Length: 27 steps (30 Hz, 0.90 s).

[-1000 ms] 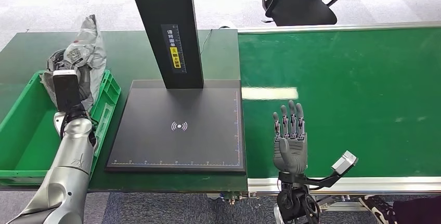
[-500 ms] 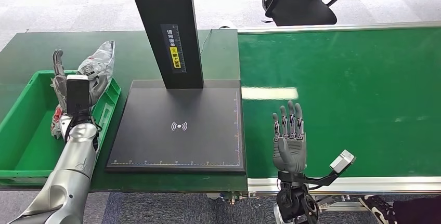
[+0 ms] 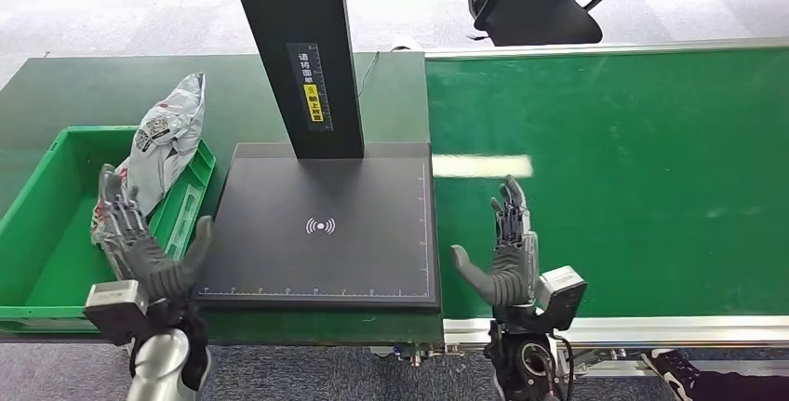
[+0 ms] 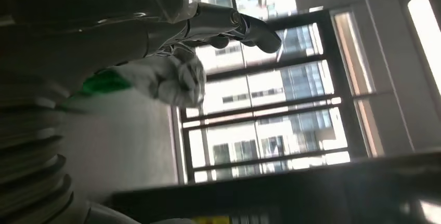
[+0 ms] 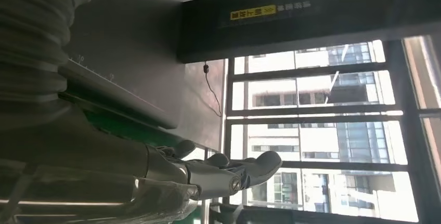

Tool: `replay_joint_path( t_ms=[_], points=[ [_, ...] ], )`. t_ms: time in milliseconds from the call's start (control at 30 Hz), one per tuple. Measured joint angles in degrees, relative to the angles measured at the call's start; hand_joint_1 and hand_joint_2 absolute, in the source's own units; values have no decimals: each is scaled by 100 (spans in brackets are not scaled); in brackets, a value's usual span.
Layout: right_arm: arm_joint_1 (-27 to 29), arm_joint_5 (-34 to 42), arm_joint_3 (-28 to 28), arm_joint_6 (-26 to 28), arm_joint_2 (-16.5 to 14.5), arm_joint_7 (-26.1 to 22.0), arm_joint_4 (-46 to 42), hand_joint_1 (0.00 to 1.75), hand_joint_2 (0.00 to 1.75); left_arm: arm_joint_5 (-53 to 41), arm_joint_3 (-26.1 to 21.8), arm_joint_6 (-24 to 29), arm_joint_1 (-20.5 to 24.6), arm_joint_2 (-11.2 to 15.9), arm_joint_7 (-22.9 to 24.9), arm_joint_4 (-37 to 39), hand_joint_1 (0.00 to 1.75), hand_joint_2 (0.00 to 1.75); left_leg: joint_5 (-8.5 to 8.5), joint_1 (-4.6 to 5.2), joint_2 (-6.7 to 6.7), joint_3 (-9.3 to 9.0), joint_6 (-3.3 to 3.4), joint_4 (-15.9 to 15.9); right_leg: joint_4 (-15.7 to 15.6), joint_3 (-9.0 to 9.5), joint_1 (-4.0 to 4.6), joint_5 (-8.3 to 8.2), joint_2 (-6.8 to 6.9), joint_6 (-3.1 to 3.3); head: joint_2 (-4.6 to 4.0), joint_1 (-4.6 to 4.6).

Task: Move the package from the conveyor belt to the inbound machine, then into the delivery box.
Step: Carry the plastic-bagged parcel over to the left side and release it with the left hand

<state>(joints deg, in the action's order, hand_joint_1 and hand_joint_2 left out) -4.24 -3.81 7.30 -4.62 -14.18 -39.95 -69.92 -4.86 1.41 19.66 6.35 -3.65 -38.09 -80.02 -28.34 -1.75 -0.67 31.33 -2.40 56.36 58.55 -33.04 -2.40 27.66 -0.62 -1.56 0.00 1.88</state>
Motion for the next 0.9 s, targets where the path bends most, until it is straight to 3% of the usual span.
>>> replay_joint_path(
  t_ms=[133,300,500,900],
  points=[
    [39,-620,335,447,1,7,-9,0,175,96,435,-891,-442,-218,-14,-98,0,175,0,0,0,-5,0,-1,1,6,0,-1,0,0,0,-2],
    [228,-1027,617,663,-8,127,-82,0,175,-167,604,-1699,-909,-498,15,-106,0,175,0,-1,1,-4,1,-1,1,6,1,0,1,0,0,-1],
    [390,-1104,689,646,-9,209,-214,0,175,-515,569,-2021,-1156,-712,135,-141,0,175,0,0,1,-1,1,-1,1,4,0,0,1,-1,0,-1],
    [536,-1097,651,584,5,186,-402,0,175,-693,447,-2103,-1092,-968,223,-47,0,175,0,0,2,-5,1,-1,1,4,1,0,1,-1,0,-1]
  ],
)
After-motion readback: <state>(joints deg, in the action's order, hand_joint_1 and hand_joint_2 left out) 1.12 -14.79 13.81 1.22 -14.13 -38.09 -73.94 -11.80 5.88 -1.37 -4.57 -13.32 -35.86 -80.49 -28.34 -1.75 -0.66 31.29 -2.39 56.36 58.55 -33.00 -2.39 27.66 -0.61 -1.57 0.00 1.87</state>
